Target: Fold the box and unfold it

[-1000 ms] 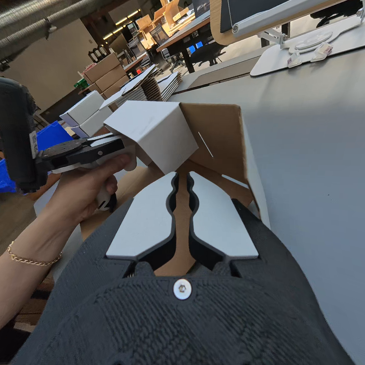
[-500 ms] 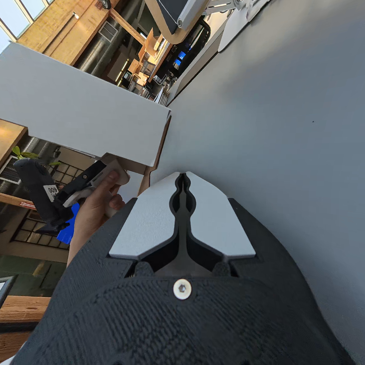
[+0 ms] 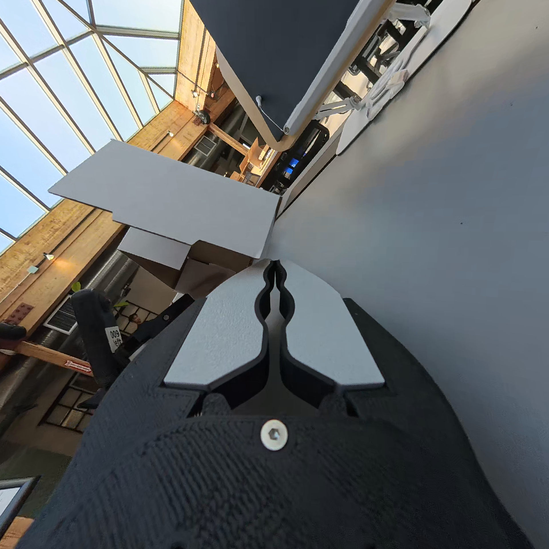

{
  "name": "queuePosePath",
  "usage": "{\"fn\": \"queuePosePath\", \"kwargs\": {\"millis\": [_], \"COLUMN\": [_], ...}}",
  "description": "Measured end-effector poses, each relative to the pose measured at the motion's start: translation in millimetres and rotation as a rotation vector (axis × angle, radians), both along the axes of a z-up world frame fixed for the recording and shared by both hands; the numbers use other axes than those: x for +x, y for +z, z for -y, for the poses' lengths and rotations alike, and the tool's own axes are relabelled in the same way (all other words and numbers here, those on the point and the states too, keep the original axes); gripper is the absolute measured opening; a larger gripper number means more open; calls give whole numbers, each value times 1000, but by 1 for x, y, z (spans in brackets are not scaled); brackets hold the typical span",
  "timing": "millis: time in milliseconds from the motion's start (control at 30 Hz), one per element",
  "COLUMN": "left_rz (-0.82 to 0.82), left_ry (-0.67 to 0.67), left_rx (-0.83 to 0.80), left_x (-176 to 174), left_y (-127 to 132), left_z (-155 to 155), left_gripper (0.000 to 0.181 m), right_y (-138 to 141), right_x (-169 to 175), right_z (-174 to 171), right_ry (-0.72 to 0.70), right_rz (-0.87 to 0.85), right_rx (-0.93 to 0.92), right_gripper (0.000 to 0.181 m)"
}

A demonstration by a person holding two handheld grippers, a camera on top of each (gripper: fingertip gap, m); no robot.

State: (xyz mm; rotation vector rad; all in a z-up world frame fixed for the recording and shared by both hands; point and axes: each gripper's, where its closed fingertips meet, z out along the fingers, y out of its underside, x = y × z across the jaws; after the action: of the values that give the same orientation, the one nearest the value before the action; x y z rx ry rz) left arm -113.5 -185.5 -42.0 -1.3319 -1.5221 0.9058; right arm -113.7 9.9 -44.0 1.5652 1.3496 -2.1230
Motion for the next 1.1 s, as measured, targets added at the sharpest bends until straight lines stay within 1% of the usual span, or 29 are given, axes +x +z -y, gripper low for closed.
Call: {"fn": "queuePosePath", "kwargs": {"millis": [33,133,200,300,500,667,767,800,900,933,1000,1100], "left_rz": [4,18,27,36,37,36,46,51,52,47,45,31], "left_ry": [-2,-17,-33,-49,-78,-83,-88,-86,-87,-88,-89,-91], "left_rx": [-15,-81,-108,-171,-276,-287,-275,-266,-263,-263,-288,-326], "left_x": [0,0,0,-1,-1,-1,-1,-1,-1,0,0,0], "left_y": [-1,-5,-7,-11,-15,-15,-18,-19,-20,-19,-17,-17], "left_z": [-2,-6,-9,-14,-24,-26,-27,-28,-29,-30,-32,-33], "left_gripper": [7,7,7,8,10,11,11,10,10,10,10,10], "right_y": [0,4,9,10,11,14,15,15,22,20,16,11], "right_x": [0,-2,-3,-4,-6,-3,-2,-1,2,2,0,-1], "right_z": [-1,-8,-10,-15,-25,-26,-27,-26,-28,-29,-30,-32], "right_ry": [-1,-20,-20,-18,-93,-109,-154,-163,-155,-155,-154,-98], "right_rz": [-15,-139,-202,-246,-259,-324,-370,-367,-347,-358,-390,-373], "right_rx": [25,190,254,330,377,476,574,569,447,473,592,660], "right_gripper": [0,0,0,0,0,0,0,0,0,0,0,0]}}
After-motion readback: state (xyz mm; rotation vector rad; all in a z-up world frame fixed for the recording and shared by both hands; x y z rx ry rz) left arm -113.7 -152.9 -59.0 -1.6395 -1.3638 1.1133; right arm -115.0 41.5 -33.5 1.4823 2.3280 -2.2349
